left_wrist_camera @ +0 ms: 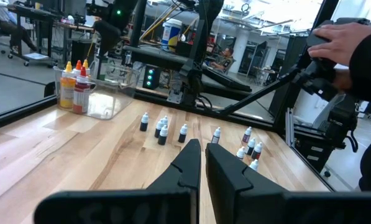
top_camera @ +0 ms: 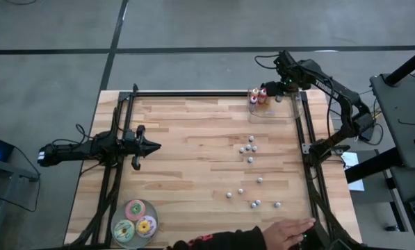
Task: Pick & Place food coloring
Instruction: Put the big green food coloring bottle into the bin, then put the small blue food coloring bottle into the bin
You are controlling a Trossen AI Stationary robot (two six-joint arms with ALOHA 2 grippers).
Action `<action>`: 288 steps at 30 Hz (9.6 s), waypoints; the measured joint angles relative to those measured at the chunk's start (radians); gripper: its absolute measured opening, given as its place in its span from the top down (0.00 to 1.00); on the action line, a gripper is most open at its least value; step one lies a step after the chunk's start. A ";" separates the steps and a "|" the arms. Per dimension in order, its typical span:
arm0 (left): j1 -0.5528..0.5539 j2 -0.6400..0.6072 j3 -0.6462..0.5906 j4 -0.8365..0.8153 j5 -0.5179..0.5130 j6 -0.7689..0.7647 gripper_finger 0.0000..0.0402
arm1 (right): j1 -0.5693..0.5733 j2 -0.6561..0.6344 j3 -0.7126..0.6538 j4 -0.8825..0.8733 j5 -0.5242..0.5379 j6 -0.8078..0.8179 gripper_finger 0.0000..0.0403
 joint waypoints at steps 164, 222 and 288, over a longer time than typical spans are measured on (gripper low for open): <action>0.000 0.000 0.000 0.000 0.000 0.000 1.00 | 0.350 -0.373 -0.167 0.014 -0.347 -0.591 0.57; 0.000 0.000 0.000 0.000 0.000 0.000 1.00 | 0.639 0.001 -0.245 0.156 -0.290 -0.836 0.57; 0.000 0.000 0.000 0.000 0.000 0.000 1.00 | 0.602 0.040 -0.364 0.353 -0.266 -1.099 0.54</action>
